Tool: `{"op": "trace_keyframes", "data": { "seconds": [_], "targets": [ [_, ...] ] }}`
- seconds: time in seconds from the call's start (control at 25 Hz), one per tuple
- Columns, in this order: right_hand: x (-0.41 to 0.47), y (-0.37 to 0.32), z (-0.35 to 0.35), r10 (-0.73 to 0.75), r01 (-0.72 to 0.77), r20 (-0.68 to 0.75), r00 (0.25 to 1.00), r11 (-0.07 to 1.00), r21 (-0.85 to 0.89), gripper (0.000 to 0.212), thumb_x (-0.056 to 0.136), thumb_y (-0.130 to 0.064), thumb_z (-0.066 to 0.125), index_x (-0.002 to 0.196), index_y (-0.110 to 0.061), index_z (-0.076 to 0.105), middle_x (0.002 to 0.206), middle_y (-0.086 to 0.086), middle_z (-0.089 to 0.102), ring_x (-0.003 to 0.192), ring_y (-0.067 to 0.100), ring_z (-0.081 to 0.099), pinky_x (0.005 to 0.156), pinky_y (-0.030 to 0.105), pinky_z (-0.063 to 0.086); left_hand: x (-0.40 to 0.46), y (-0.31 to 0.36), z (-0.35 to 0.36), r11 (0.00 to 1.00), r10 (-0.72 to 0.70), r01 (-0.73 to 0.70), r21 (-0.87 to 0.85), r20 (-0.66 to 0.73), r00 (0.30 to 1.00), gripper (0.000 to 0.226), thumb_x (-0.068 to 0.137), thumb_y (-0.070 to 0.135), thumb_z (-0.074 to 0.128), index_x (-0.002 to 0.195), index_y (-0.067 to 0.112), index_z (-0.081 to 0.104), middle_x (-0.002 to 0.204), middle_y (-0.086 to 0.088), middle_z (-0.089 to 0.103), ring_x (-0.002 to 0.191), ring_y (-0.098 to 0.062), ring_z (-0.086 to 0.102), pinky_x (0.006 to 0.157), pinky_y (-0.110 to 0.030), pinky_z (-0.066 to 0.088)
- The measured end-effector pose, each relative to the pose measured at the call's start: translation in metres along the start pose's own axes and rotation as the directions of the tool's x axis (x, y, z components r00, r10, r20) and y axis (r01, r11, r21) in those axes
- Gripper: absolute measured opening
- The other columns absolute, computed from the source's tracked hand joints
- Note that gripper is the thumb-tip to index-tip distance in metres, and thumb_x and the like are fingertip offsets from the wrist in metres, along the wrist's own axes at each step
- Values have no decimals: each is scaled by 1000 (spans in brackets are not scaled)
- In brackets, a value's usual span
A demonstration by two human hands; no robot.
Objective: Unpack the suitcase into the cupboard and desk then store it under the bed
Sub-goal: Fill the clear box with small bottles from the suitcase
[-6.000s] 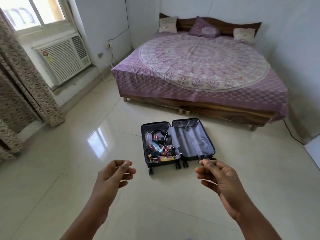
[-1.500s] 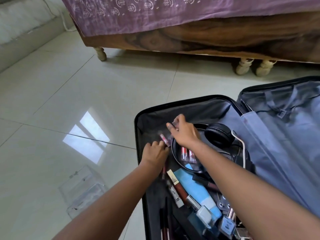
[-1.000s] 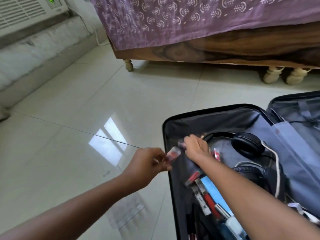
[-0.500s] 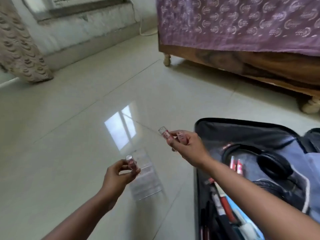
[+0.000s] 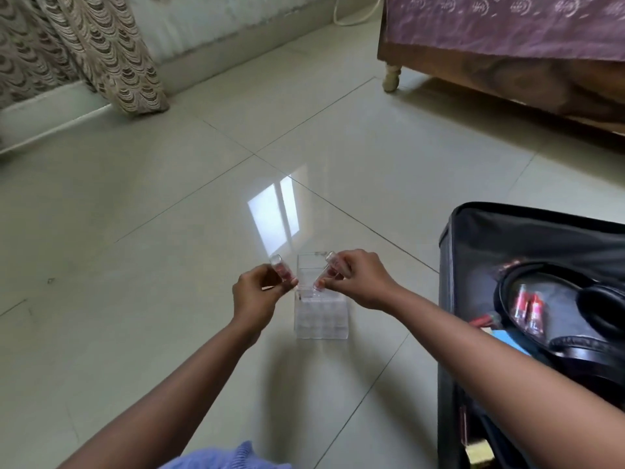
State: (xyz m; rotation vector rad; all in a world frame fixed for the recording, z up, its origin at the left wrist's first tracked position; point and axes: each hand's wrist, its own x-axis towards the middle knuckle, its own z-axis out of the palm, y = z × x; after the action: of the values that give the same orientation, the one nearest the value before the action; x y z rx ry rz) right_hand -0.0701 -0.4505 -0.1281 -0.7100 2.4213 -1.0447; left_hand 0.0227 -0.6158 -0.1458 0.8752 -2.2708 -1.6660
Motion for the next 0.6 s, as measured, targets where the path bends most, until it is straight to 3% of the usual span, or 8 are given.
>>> {"op": "trace_keyframes", "data": {
  "seconds": [0.08,0.24,0.32,0.44,0.6],
  "targets": [
    [0,-4,7,-15,15,0,1000,1000,-7,11,80,-20,72,78,-10,69,86,-6,74,82,11,61,68,27,44,-2,-4,-1,995,22,-26,94,48,999,13,69,15,81,79,16,73,80,-3,72,85,-16,67,81,-31,55],
    [-3,-10,11,-28,27,-6,1000,997,-76,33,79,-20,74,58,-32,50,81,-4,71,74,11,58,62,24,39,-1,-5,-3,990,43,-54,127,90,995,15,69,19,82,82,20,74,82,2,70,86,-9,62,78,-28,51],
    [-6,-12,12,-37,37,8,999,983,-182,37,80,-22,72,57,-31,45,72,-8,62,68,10,54,56,21,35,-2,-8,-3,985,61,-80,156,123,991,18,69,20,82,86,20,75,83,3,70,85,-9,60,74,-23,47],
    [-10,-14,16,-36,29,-18,999,955,-294,31,84,-24,67,66,-26,42,69,-11,45,70,14,45,52,22,28,-2,-14,3,955,135,-168,246,146,980,22,71,23,80,91,17,74,89,4,68,88,-9,55,75,-23,44],
    [-9,-19,23,-43,51,29,999,908,-415,12,88,-25,61,81,-16,56,91,5,60,83,26,58,62,29,37,6,-17,10,864,241,-284,415,155,958,29,72,27,79,97,14,72,95,6,61,94,-13,44,73,-22,31]
  ]
}}
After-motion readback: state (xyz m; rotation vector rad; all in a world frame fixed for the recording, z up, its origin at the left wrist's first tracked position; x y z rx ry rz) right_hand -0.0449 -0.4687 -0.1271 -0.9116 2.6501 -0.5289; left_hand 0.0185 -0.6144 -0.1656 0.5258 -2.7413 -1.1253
